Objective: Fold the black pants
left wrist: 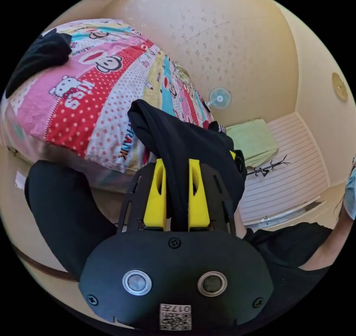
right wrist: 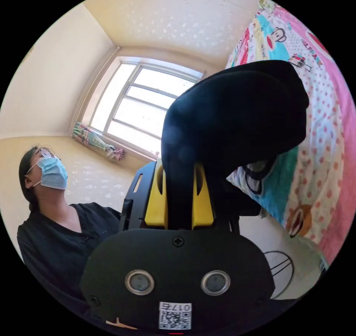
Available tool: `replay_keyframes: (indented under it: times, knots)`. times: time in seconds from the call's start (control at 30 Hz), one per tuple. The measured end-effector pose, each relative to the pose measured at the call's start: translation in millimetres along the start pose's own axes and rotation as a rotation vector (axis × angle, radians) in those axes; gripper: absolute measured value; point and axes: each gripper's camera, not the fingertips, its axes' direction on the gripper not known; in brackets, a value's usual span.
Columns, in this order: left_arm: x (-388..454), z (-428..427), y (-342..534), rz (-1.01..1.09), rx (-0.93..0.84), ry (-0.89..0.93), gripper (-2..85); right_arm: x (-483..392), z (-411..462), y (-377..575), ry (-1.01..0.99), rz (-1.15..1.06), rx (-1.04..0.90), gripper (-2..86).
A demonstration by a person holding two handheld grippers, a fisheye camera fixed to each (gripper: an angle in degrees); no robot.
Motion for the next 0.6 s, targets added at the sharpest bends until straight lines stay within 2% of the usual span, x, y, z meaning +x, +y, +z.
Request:
replay_keyframes:
  times: [0.03,0.1,0.17,0.23,0.3,0.33,0.37,0.43,0.47,0.5,0.6]
  knots:
    - [-1,-14,-4,-0.002,0.043,-0.006,9.0,-12,28,-23,-0.016,-0.054,-0.053,10.4]
    - [5,-75,-20,0.043,0.240,-0.068,8.9,-27,76,-58,-0.078,-0.128,-0.127,10.2]
    - [11,-116,-37,0.088,0.367,-0.136,9.0,-55,146,-104,-0.162,-0.253,-0.190,10.2]
    - [8,-153,-61,0.092,0.460,-0.198,9.3,-67,202,-140,-0.207,-0.280,-0.232,10.5]
    - [-12,-186,-98,0.069,0.555,-0.295,10.0,-69,260,-173,-0.207,-0.273,-0.251,10.8]
    - [-20,-190,-109,0.065,0.566,-0.333,10.2,-67,299,-192,-0.141,-0.296,-0.270,11.0]
    - [-43,-194,-130,0.037,0.547,-0.429,11.1,-57,334,-208,-0.029,-0.291,-0.302,11.3]
    - [-96,-189,-158,-0.103,0.352,-0.524,13.0,-26,366,-216,0.163,-0.137,-0.325,11.1]
    - [-137,-180,-161,-0.221,0.182,-0.542,14.4,-10,372,-207,0.229,-0.088,-0.321,10.2]
    - [-175,-167,-146,-0.286,0.042,-0.514,13.7,-5,372,-198,0.249,-0.093,-0.324,9.8]
    - [-242,-132,-57,-0.418,-0.072,-0.470,10.3,8,357,-125,0.445,-0.168,-0.415,9.0]
